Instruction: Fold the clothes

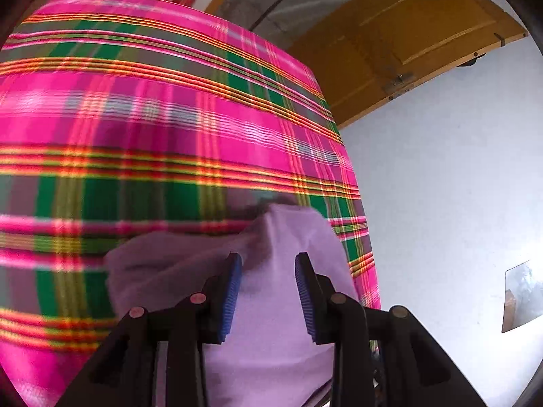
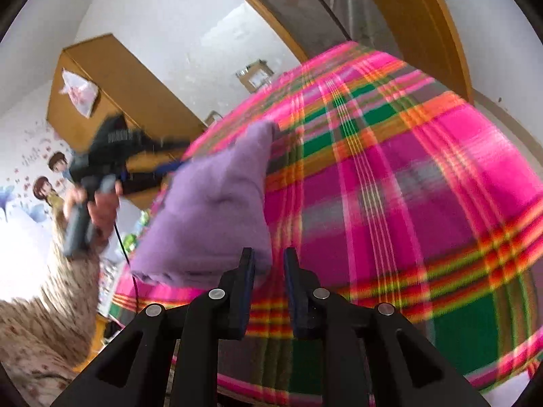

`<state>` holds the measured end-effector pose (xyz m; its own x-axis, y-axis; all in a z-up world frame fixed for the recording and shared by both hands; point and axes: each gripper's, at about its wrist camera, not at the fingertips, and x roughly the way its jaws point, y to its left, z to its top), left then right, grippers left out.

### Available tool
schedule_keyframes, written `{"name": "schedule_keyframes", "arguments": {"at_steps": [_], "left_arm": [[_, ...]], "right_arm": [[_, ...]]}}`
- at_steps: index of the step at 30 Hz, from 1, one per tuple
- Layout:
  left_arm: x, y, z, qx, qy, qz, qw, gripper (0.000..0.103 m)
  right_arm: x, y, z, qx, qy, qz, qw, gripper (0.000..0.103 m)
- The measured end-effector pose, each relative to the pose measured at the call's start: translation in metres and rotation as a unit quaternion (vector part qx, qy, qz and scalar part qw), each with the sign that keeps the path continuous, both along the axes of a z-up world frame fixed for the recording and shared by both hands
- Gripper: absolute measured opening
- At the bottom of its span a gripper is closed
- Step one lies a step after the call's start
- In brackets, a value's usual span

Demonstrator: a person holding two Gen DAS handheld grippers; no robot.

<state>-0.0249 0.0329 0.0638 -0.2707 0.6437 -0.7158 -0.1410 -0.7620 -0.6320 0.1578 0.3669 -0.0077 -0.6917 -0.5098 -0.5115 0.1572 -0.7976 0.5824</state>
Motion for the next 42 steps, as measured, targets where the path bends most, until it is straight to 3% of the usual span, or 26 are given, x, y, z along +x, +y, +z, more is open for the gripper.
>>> {"name": "schedule_keyframes", "arguments": {"at_steps": [6,10,17,20,22,28,35,42], "left_arm": [[0.031,-0.027,-0.008,0.010,0.005,0.019,0.9998,0.035],[0.055,-0.041,-0.015,0.026,0.005,0.022,0.9994,0.035],[0.082,-0.048,-0.024,0.033,0.005,0.007,0.9994,0.036],[0.094,-0.048,-0.025,0.028,0.011,-0.006,0.9995,0.036],[0.103,-0.048,-0.026,0.025,0.017,-0.018,0.9994,0.036],[0.130,-0.045,-0.035,0.017,0.010,-0.051,0.9985,0.036],[0.153,-0.056,-0.045,0.055,-0.011,-0.051,0.9971,0.035],[0.158,-0.050,-0.046,0.055,-0.011,-0.066,0.9962,0.035]], "right_arm": [[-0.040,-0.015,0.028,0.041,0.029,0.018,0.999,0.020],[-0.076,-0.019,0.029,0.024,0.016,0.039,0.999,0.035],[-0.121,-0.023,0.006,-0.022,-0.050,0.067,0.996,0.037],[-0.122,-0.030,0.004,-0.010,-0.050,0.081,0.995,0.013],[-0.121,-0.033,0.008,0.004,-0.040,0.078,0.996,0.011],[-0.125,-0.035,0.014,0.019,-0.027,0.050,0.998,0.010],[-0.125,-0.040,0.009,0.041,-0.030,0.038,0.998,0.012],[-0.098,-0.050,0.028,0.140,0.002,0.021,0.990,0.020]]}}
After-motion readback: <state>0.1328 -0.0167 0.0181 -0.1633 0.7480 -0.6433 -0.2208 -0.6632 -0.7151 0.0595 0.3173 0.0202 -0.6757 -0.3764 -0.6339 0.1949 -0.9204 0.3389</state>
